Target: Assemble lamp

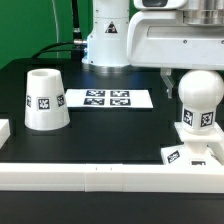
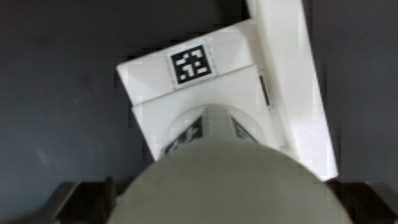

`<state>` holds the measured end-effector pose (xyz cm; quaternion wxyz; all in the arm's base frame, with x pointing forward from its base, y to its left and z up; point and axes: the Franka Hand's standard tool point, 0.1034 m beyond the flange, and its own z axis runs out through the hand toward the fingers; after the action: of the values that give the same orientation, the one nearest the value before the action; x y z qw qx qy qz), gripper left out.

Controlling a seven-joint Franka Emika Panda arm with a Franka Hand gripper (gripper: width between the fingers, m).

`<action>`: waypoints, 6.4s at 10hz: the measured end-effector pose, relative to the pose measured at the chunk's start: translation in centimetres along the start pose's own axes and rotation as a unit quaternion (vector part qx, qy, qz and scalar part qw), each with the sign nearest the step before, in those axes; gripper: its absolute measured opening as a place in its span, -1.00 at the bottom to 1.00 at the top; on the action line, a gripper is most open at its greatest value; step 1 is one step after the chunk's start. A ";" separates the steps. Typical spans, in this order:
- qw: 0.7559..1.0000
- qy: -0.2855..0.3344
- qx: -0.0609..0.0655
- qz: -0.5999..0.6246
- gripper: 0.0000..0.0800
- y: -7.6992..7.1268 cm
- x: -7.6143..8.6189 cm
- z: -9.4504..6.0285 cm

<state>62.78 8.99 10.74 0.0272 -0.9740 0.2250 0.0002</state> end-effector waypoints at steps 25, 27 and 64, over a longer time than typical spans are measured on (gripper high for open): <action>0.927 0.000 0.012 -0.375 0.75 -0.3 0.1 -0.4; 0.895 0.002 0.006 -0.446 0.75 -0.2 0.2 -0.5; 0.798 -0.018 -0.040 -0.601 0.44 0.4 0.3 -0.2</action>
Offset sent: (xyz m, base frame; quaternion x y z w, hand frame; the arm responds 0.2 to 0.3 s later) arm -0.0084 -0.0050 -0.0127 -0.0305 -0.0305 0.3429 0.9384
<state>62.89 8.51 10.96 -0.0134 -0.9135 -0.4064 0.0102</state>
